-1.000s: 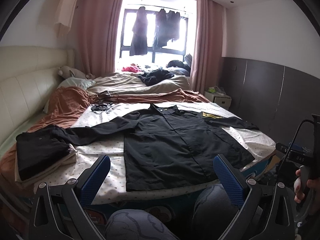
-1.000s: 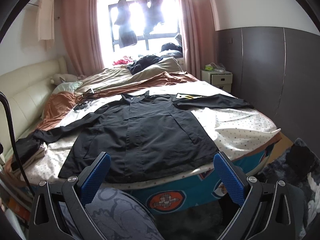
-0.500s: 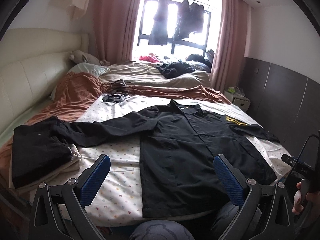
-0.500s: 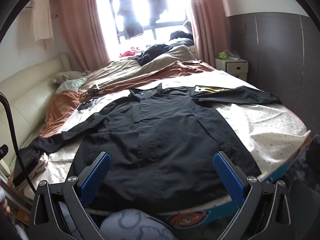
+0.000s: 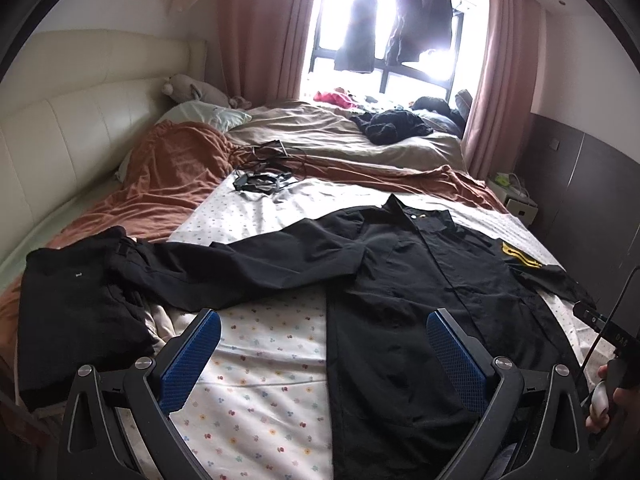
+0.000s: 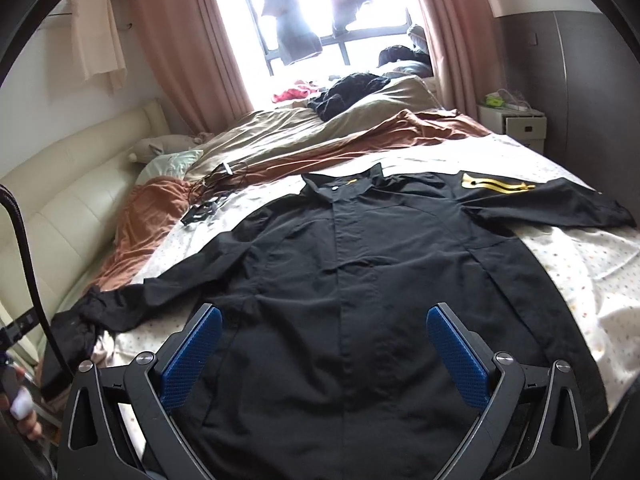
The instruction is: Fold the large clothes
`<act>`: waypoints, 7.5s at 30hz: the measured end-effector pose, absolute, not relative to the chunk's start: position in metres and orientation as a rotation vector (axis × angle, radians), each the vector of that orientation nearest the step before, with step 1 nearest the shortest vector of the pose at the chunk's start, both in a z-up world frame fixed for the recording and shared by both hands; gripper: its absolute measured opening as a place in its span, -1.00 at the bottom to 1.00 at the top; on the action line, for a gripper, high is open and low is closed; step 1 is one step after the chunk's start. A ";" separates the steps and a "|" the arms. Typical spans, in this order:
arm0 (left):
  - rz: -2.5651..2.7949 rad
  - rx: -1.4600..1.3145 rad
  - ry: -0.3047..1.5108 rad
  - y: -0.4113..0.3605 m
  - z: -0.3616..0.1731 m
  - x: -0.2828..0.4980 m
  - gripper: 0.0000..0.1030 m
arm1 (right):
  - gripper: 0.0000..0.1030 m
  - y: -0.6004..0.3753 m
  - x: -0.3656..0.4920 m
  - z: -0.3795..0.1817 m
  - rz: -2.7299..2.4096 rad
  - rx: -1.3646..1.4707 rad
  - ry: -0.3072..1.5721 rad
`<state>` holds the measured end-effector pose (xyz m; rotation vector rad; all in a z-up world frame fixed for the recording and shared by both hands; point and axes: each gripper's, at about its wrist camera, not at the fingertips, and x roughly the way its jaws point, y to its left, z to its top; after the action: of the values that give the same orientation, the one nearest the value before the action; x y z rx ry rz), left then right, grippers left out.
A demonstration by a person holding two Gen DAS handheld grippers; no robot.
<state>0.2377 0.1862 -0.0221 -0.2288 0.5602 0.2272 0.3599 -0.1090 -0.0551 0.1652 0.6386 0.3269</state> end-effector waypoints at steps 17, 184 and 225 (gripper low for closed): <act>0.423 -0.302 0.599 0.303 -0.041 0.293 0.76 | 0.80 -0.001 0.494 -0.087 0.393 0.343 0.750; 0.101 -0.424 0.873 0.136 -0.165 0.508 0.54 | -0.56 -0.453 0.626 -0.213 -0.246 0.828 0.716; 0.052 -0.531 0.901 0.143 -0.170 0.507 0.54 | -0.46 -0.120 0.651 -0.170 0.314 0.272 0.906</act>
<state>0.5069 0.1434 -0.1696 -0.5314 0.9014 0.0523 0.6507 -0.1201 -0.1703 0.2717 0.9061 0.3137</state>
